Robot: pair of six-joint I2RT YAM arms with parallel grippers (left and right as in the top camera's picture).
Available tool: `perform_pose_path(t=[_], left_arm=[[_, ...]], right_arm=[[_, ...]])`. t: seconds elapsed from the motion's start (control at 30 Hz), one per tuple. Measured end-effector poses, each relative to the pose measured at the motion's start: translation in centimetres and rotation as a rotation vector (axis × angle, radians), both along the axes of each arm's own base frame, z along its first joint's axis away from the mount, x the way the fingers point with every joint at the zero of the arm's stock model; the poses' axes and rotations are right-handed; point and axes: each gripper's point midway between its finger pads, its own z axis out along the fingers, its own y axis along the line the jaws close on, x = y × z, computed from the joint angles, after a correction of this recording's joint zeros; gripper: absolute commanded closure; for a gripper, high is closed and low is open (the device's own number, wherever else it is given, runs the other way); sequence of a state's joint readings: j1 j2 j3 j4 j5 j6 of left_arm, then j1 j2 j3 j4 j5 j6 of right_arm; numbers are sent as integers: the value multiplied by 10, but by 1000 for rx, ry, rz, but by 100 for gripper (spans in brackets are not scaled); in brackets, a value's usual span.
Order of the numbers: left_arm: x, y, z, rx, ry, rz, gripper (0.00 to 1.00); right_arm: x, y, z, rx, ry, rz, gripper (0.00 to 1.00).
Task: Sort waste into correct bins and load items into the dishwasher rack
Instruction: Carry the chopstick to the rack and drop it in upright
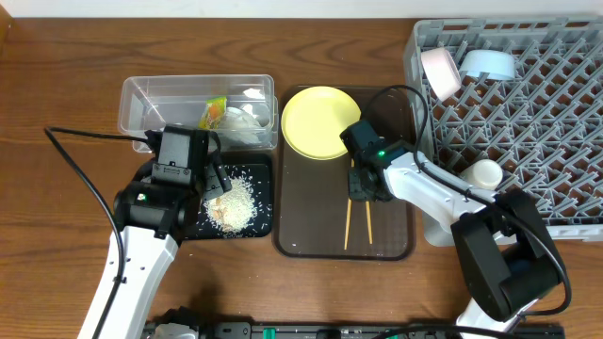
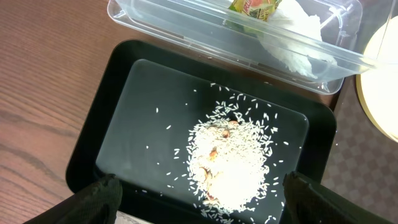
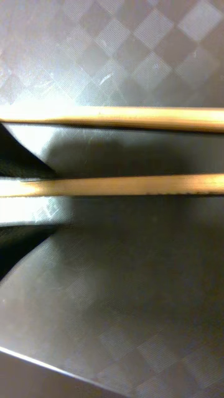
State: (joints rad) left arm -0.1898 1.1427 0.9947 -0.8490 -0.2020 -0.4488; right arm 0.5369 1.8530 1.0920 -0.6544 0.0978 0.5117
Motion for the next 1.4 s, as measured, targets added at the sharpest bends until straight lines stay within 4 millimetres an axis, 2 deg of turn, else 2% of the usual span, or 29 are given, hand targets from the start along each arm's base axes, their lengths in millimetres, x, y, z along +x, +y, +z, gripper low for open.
perform_pose_path(t=[0.1,0.37,0.5,0.57,0.63,0.7,0.83,0.9,0.97,1.03,1.17,1.27,1.4], left_arm=[[0,0,0,0,0,0,14],[0,0,0,0,0,0,14],[0,0,0,0,0,0,14],[0,0,0,0,0,0,14],[0,0,0,0,0,0,14],[0,0,0,0,0,0,14],[0,0,0,0,0,0,14],[0,0,0,0,0,0,14],[0,0,0,0,0,0,14],[0,0,0,0,0,0,14],[0,0,0,0,0,0,14],[0,0,0,0,0,0,14],[0,0,0,0,0,0,14]], right_arm=[[-1,-1,0,-3,5,-5,99],[-2,-1,0,5,11,-7,99],[-10,-12,5,4,60,-14,99],[-11,-21,14,4,66,-13,99],[-7,-26,32,20,43,-7,99],[2,-32,60,44,-13,1,99],[27,-52,132,89,-180,8,99],[36,-65,156,91,-240,10,99],[42,-79,169,80,-276,12,99],[46,-93,172,62,-285,15,99],[51,-116,164,31,-261,5,99],[55,-131,152,15,-232,-18,99],[65,-140,132,3,-199,-26,99]])
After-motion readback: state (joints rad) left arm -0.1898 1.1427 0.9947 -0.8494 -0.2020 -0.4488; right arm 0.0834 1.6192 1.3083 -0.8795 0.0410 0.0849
